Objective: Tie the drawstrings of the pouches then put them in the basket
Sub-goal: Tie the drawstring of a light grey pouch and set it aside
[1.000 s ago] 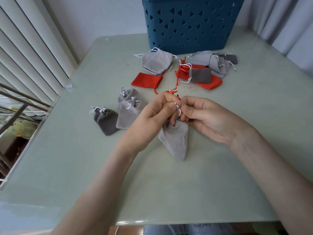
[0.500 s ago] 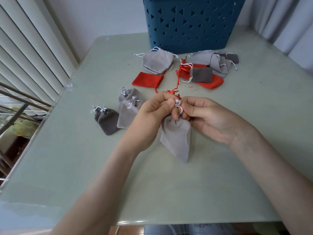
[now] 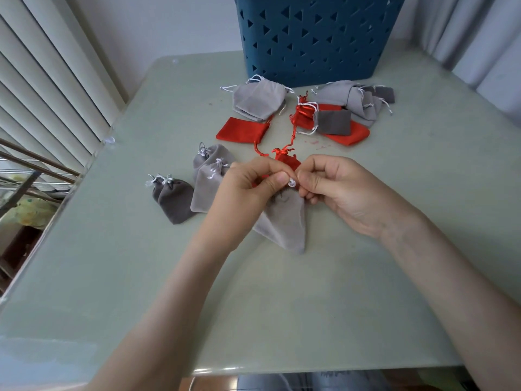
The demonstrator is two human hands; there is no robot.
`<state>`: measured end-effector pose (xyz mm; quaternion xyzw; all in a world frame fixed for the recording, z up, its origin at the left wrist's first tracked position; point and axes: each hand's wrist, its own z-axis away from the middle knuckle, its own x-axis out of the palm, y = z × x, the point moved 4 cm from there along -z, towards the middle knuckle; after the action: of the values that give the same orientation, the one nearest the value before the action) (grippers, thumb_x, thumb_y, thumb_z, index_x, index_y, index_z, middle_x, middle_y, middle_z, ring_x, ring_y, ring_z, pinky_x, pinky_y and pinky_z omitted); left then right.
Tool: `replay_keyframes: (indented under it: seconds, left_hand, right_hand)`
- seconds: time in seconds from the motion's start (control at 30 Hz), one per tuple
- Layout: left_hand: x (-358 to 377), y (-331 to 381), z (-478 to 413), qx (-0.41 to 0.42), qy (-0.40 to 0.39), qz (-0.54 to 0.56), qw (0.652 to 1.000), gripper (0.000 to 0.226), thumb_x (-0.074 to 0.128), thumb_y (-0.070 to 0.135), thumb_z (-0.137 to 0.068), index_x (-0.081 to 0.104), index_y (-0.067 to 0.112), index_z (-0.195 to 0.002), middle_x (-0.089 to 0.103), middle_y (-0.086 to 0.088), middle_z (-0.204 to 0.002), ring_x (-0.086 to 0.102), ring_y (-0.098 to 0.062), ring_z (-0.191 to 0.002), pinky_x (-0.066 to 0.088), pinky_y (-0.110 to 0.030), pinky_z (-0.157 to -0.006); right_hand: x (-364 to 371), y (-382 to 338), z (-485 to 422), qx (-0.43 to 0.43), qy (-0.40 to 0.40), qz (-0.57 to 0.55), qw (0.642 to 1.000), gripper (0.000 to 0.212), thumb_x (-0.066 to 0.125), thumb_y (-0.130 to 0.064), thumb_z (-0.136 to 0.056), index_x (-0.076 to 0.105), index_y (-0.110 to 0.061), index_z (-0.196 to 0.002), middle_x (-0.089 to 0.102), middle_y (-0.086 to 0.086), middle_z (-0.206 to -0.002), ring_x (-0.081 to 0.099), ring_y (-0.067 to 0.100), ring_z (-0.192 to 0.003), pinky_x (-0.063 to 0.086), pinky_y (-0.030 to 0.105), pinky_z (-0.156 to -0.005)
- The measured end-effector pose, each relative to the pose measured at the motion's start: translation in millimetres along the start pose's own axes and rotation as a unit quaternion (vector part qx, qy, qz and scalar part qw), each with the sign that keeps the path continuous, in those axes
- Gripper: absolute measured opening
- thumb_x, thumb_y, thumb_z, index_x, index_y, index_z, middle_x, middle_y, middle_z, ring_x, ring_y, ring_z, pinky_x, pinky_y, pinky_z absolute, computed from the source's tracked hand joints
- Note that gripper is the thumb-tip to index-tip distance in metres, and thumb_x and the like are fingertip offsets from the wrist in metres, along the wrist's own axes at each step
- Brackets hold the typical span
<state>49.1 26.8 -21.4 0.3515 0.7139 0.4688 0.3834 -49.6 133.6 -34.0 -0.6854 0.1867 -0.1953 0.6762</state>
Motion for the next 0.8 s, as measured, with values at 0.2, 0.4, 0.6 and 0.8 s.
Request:
replay_keyframes:
  seconds: [0.2,0.4,0.6,0.8]
  left_hand:
    - [0,4,1,0.002,-0.001,0.012,1.000,0.015,0.059,0.006,-0.086,0.068,0.016,-0.077,0.068,0.004,-0.078,0.062,-0.005,-0.078,0.045,-0.017,-0.077]
    - [-2,8,1,0.032,0.023,-0.050,0.998,0.016,0.060,0.016,-0.085,0.074,0.023,-0.081,0.072,0.013,-0.086,0.063,-0.008,-0.091,0.048,-0.025,-0.088]
    - [0,9,0,0.156,0.054,-0.223,0.961,0.021,0.059,0.022,-0.085,0.061,0.034,-0.102,0.064,0.020,-0.095,0.056,0.000,-0.084,0.045,-0.041,-0.081]
    - [0,9,4,0.224,0.077,-0.308,0.921,0.015,0.058,0.020,-0.087,0.073,0.022,-0.084,0.057,0.020,-0.080,0.045,-0.003,-0.083,0.029,-0.040,-0.079]
  right_hand:
    - [4,6,-1,0.044,-0.021,-0.033,0.998,0.016,0.059,-0.025,-0.080,0.060,-0.009,-0.079,0.055,-0.003,-0.064,0.045,0.008,-0.062,0.036,0.020,-0.062]
    - [6,11,0,0.156,-0.021,-0.138,0.978,0.017,0.055,-0.024,-0.075,0.060,-0.010,-0.067,0.051,-0.003,-0.054,0.042,0.010,-0.055,0.035,0.019,-0.053]
    - [5,15,1,0.177,-0.004,-0.157,0.972,0.019,0.056,-0.026,-0.071,0.055,-0.007,-0.072,0.051,-0.002,-0.053,0.043,0.007,-0.049,0.036,0.018,-0.048]
    - [4,15,1,0.157,-0.008,-0.140,0.978,0.020,0.056,-0.026,-0.072,0.062,-0.010,-0.063,0.052,-0.001,-0.055,0.045,0.007,-0.051,0.037,0.018,-0.051]
